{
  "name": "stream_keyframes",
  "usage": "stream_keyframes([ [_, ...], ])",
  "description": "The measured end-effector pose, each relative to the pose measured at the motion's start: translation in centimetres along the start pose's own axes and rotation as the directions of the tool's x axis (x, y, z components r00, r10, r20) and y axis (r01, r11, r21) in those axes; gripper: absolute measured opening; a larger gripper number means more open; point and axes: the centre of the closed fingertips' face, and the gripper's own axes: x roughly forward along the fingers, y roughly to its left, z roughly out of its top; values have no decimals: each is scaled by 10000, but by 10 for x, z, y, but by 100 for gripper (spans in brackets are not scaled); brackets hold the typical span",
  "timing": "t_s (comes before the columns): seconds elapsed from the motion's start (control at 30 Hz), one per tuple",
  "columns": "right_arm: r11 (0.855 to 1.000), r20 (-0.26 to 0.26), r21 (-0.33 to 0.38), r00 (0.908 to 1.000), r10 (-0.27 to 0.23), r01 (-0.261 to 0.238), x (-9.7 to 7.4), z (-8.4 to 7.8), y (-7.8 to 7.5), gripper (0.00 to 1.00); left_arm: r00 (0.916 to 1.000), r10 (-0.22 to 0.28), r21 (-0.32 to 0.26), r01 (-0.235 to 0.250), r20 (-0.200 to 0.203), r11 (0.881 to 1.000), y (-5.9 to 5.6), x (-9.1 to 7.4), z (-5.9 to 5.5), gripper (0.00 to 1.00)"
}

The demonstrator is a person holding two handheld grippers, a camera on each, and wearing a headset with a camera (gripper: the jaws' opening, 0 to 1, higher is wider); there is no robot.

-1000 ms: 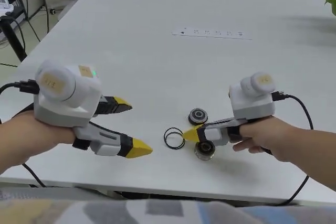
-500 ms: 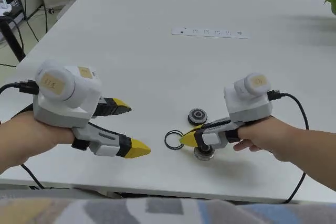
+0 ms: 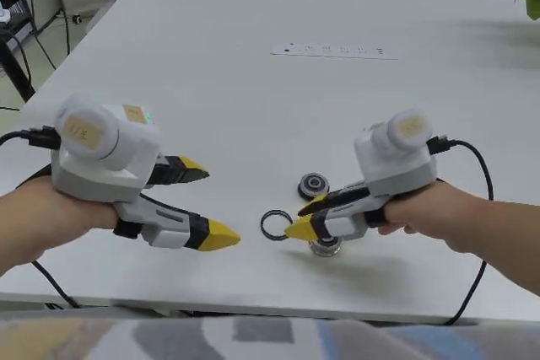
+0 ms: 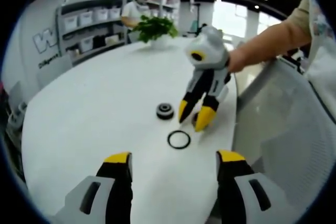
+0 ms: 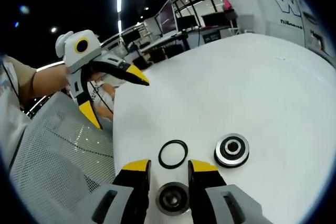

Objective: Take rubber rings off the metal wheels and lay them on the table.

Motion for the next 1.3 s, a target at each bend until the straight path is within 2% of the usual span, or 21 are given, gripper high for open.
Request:
stream_keyframes([
  [0.27,9994,379,-108,9987,-328,333,-18,4,-11,28,10000,-49,92,48,59,9999,6,9,11,64],
  [0.67,9925,839,-45,9891,-1214,1222,-42,3,-38,31,9998,-195,313,194,31,9993,14,30,23,59],
  [1.03,9814,919,-435,9789,-1827,1872,-44,0,-57,33,9993,-345,583,353,-141,9977,18,54,30,56],
  [1.3,9759,1005,-664,9745,-2007,2079,-41,-2,-64,34,9990,-409,665,422,-206,9969,18,72,33,51],
])
